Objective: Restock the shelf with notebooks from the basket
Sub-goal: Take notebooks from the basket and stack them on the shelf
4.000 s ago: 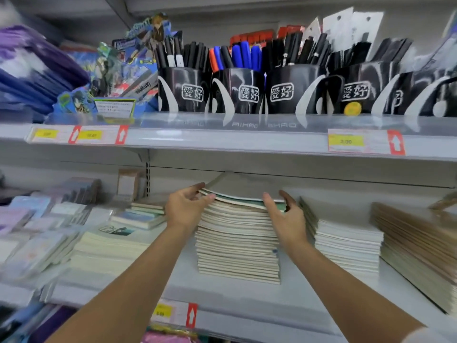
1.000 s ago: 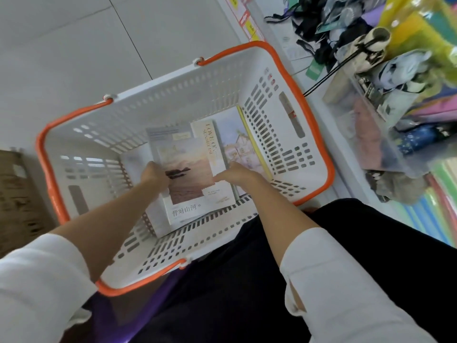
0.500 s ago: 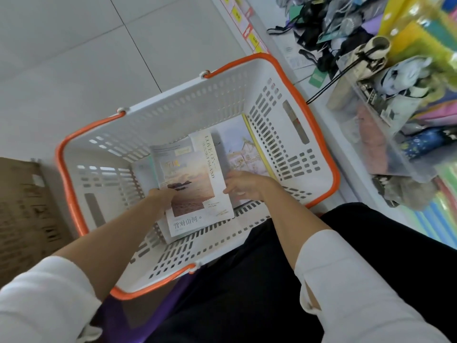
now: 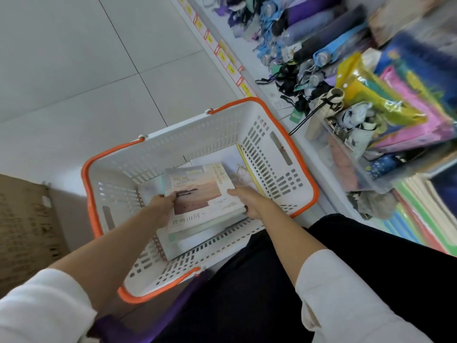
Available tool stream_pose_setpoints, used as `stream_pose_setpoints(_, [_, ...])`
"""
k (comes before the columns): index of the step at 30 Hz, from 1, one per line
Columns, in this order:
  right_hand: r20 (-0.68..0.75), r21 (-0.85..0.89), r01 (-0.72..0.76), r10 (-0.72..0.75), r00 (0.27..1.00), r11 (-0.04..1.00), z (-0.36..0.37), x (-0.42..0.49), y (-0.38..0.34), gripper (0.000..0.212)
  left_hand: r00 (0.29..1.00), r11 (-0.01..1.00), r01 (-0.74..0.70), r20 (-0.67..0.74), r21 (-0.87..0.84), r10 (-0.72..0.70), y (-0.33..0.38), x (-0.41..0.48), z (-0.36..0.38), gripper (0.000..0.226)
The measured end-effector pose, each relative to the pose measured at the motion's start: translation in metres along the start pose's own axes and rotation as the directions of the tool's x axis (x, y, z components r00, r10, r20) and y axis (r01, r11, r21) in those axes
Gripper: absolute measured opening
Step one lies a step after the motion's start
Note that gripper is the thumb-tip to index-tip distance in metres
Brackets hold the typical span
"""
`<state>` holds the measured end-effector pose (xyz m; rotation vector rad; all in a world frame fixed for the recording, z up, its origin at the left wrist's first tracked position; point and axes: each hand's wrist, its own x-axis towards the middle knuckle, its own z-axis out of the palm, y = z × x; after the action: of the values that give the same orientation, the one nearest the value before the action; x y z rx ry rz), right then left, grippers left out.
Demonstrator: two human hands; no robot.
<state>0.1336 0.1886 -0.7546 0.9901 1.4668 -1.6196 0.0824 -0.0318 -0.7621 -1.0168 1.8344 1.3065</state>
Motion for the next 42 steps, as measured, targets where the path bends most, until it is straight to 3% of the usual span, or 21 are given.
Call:
stream_pose_setpoints(2, [-0.06,-0.001,0.034,-0.034,0.998,0.999,-0.007,-0.014,-0.003,0.05,0.998,0.999,-0.022,0.065,-0.04,0.025,0.01,-0.013,0.005,0.012])
stream_pose_setpoints(6, [-0.123,-0.013,0.127,-0.128,0.984,0.992,-0.018,-0.043,-0.007,0.057,0.98,0.983,-0.186,0.075,-0.005,0.186,0.024,-0.039,0.016,0.036])
stream_pose_setpoints(9, [-0.185,-0.043,0.221,-0.226,0.956,0.974,-0.03,-0.081,-0.017,0.05,0.951,0.956,-0.292,0.092,-0.036,0.294,0.038,-0.072,0.027,0.041])
stream_pose_setpoints(16, [-0.26,-0.06,0.427,-0.427,0.866,0.902,-0.057,-0.172,-0.037,0.064,0.822,0.828,-0.559,0.105,-0.033,0.559,0.072,-0.147,0.05,0.038])
stream_pose_setpoints(21, [-0.234,-0.054,0.532,-0.529,0.816,0.845,-0.074,-0.248,-0.049,0.05,0.735,0.76,-0.636,0.197,-0.131,0.649,0.1,-0.208,0.066,0.053])
stream_pose_setpoints(25, [-0.388,-0.287,0.625,-0.685,0.617,0.725,-0.082,-0.3,-0.055,0.054,0.634,0.67,-0.72,0.219,-0.179,0.741,0.119,-0.261,0.078,0.056])
stream_pose_setpoints(28, [-0.514,-0.318,0.673,-0.718,0.47,0.668,-0.096,-0.337,-0.053,0.056,0.528,0.58,-0.791,0.262,-0.196,0.808,0.138,-0.296,0.091,0.046])
stream_pose_setpoints(33, [-0.651,-0.194,0.808,-0.69,0.318,0.556,-0.126,-0.402,-0.045,0.057,0.316,0.429,-0.864,0.38,-0.264,0.87,0.171,-0.377,0.119,0.037])
stream_pose_setpoints(35, [-0.695,-0.136,0.872,-0.673,0.255,0.471,-0.137,-0.432,-0.042,0.057,0.266,0.41,-0.864,0.427,-0.292,0.864,0.184,-0.415,0.131,0.033])
stream_pose_setpoints(37, [-0.732,-0.116,0.91,-0.653,0.193,0.398,-0.15,-0.46,-0.039,0.055,0.223,0.409,-0.855,0.485,-0.32,0.846,0.198,-0.447,0.146,0.048])
stream_pose_setpoints(39, [-0.774,-0.098,0.932,-0.615,0.149,0.349,-0.164,-0.485,-0.034,0.052,0.129,0.367,-0.866,0.558,-0.339,0.82,0.21,-0.48,0.159,0.066])
stream_pose_setpoints(42, [-0.824,-0.065,0.96,-0.558,0.102,0.272,-0.185,-0.516,-0.028,0.049,0.006,0.315,-0.875,0.642,-0.368,0.767,0.223,-0.529,0.176,0.059])
